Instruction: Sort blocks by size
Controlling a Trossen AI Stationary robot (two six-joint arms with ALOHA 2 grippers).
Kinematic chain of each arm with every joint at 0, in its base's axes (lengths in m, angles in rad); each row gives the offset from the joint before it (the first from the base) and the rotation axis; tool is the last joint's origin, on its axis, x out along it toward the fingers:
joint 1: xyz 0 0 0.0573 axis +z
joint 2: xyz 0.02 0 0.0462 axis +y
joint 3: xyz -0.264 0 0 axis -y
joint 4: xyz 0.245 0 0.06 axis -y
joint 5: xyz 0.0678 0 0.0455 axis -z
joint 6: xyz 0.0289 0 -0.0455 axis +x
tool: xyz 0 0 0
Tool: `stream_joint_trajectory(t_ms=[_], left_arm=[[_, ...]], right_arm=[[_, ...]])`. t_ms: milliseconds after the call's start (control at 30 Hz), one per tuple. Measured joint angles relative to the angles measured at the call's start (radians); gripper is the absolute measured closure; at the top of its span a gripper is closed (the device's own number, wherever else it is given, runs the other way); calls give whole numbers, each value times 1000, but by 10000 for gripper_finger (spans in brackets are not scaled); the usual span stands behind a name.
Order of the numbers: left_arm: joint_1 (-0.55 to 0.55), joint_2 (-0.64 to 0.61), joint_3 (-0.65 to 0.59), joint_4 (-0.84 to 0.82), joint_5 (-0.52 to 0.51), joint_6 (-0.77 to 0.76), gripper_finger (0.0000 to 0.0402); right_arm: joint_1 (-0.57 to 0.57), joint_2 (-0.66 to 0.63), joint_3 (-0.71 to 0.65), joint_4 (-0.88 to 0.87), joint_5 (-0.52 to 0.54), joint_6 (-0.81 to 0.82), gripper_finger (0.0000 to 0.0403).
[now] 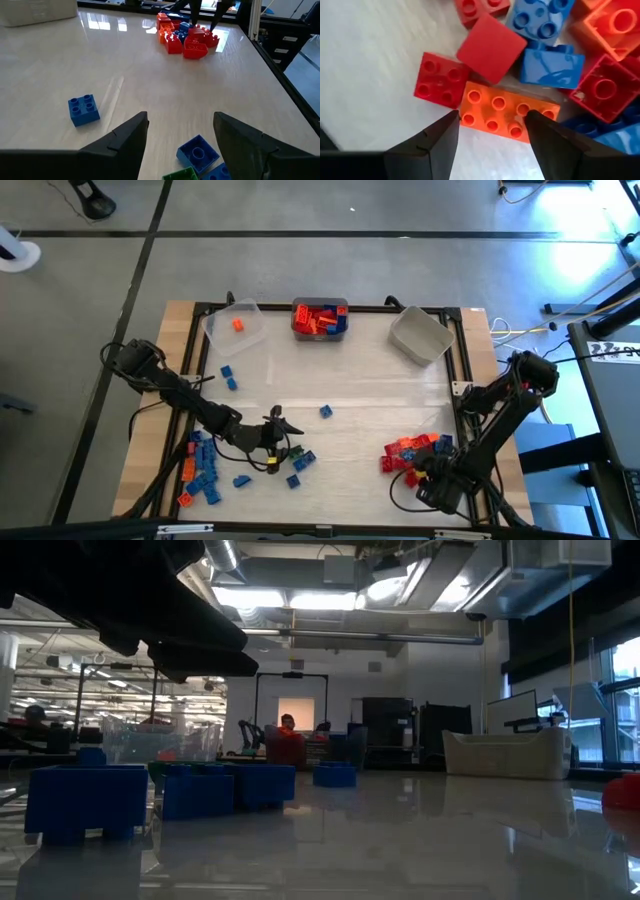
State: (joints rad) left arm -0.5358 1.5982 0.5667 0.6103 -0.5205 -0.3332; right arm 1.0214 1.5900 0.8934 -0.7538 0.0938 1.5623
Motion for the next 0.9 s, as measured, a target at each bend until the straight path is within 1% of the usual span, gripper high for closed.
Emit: stream_joint_trajectory(t_ms=[200, 300, 433, 500, 567, 667, 733, 800, 900], left_arm=[[0, 0, 0, 4, 0, 0, 188], [0, 0, 0, 4, 0, 0, 188], [0, 0, 0, 5, 0, 0, 188], [0, 0, 0, 6, 0, 0, 188], [0, 0, 0, 7, 0, 0, 188], [0, 0, 0, 7, 0, 0, 188], [0, 0, 0, 7, 0, 0, 188], [0, 0, 0, 7, 0, 0, 188], [0, 0, 0, 5, 0, 0, 188]], right_arm=[[-1, 5, 38, 19, -44, 7, 169], [-14, 5, 65, 20, -41, 7, 169], [-40, 5, 84, 14, -5, 2, 169], [-57, 5, 89, 10, -15, 8, 169], [-74, 5, 94, 10, -72, 59, 169], [-89, 4, 94, 9, -200, 211, 169], [-86, 4, 94, 8, -260, 329, 169], [-85, 4, 94, 5, -280, 429, 169], [-86, 4, 94, -9, -262, 505, 169]])
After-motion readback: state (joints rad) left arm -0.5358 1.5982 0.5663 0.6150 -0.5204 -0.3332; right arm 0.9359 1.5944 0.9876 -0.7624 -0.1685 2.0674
